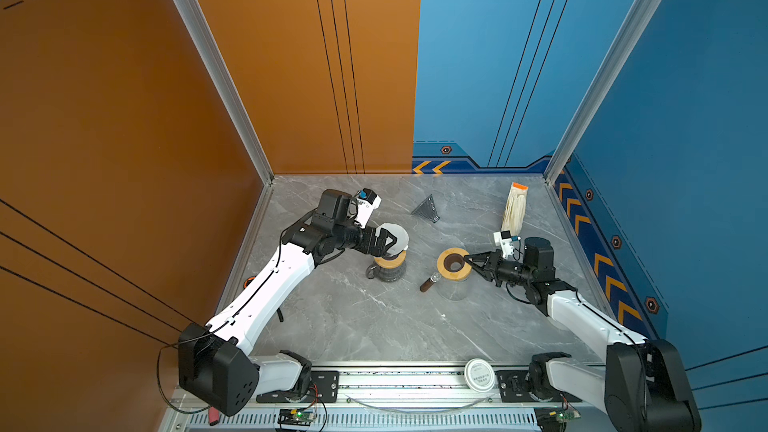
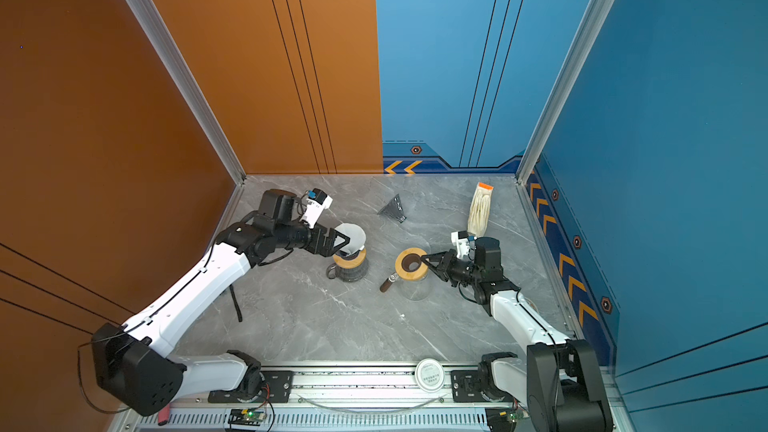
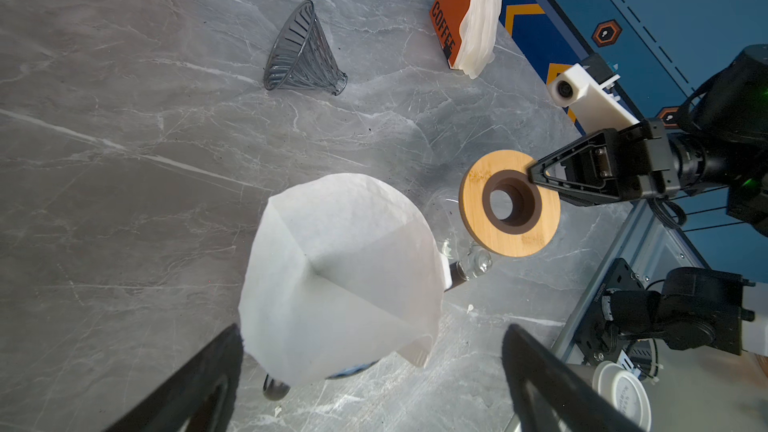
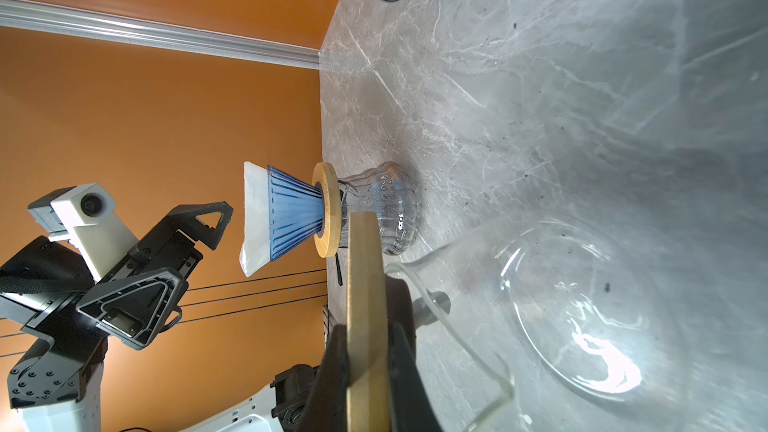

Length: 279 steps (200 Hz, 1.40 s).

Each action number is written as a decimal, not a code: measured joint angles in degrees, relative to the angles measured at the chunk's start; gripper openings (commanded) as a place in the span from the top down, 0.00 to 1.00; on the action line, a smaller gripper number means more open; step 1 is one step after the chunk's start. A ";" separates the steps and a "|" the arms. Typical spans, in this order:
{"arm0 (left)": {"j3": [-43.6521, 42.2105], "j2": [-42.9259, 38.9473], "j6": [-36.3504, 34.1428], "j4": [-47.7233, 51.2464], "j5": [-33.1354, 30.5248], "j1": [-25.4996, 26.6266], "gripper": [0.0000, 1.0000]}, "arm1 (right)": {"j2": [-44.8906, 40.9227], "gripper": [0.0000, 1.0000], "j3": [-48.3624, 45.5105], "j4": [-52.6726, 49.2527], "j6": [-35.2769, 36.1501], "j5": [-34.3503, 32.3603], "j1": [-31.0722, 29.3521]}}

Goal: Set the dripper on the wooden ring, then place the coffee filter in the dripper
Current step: 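Lower the wooden ring onto the glass carafe and open the right gripper, then move the right gripper over to the clear ribbed glass dripper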

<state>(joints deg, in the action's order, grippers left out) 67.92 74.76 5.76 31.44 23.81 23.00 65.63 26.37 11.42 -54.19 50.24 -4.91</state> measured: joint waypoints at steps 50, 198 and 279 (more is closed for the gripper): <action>0.02 0.00 -0.22 0.00 0.00 0.00 0.02 | -2.05 0.82 0.24 -4.04 0.96 -0.57 1.20; 0.02 -0.02 -0.39 0.00 0.00 0.07 0.02 | -5.81 0.63 3.87 -19.30 6.80 -4.37 2.80; 0.33 -0.07 -0.37 0.02 0.00 0.07 0.02 | -5.75 0.54 16.22 -35.01 16.98 -8.98 3.23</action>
<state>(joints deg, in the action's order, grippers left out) 68.25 74.70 5.39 31.46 23.81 23.07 59.88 42.59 -23.59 -37.21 41.25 -1.67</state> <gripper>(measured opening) 0.979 0.447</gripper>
